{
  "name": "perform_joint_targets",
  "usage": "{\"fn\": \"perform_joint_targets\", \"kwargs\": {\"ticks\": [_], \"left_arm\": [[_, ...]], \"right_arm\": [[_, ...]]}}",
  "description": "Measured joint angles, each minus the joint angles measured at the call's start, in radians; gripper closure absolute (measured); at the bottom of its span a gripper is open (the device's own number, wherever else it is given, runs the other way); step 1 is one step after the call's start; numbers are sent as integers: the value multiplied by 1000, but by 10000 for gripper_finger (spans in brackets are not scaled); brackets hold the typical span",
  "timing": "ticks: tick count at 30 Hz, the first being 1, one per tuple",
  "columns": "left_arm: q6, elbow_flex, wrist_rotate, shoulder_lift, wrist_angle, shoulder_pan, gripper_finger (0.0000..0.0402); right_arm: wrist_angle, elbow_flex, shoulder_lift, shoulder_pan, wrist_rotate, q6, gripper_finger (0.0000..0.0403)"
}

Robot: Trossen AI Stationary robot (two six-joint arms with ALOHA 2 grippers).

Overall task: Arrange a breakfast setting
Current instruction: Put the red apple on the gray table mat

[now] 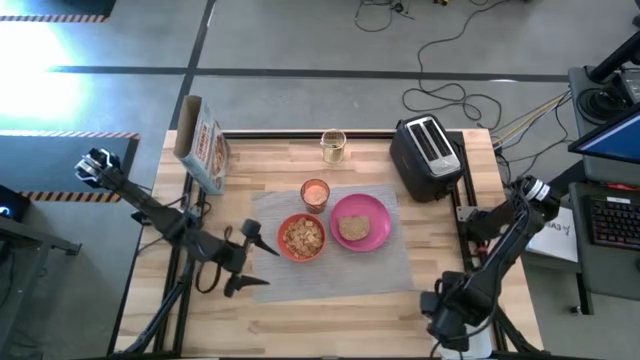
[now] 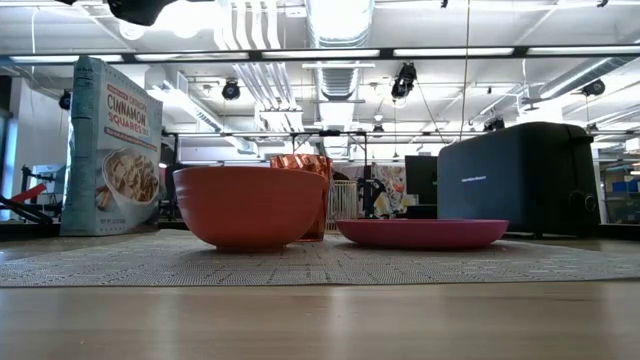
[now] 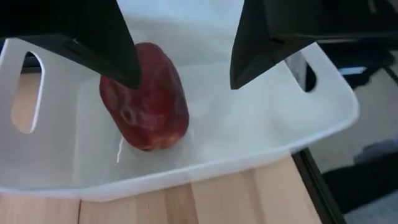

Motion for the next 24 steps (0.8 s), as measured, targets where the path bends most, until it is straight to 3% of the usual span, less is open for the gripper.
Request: {"fn": "perform_joint_targets", "kwargs": {"ticks": [8,24], "left_arm": [[-4,136,0,85,-139,-1,65],[3,106,0,72,-143,-3,65]], "right_arm": [[-10,-50,6,30,7,-52,158],[10,-167,2,30,28,-136,158]]}}
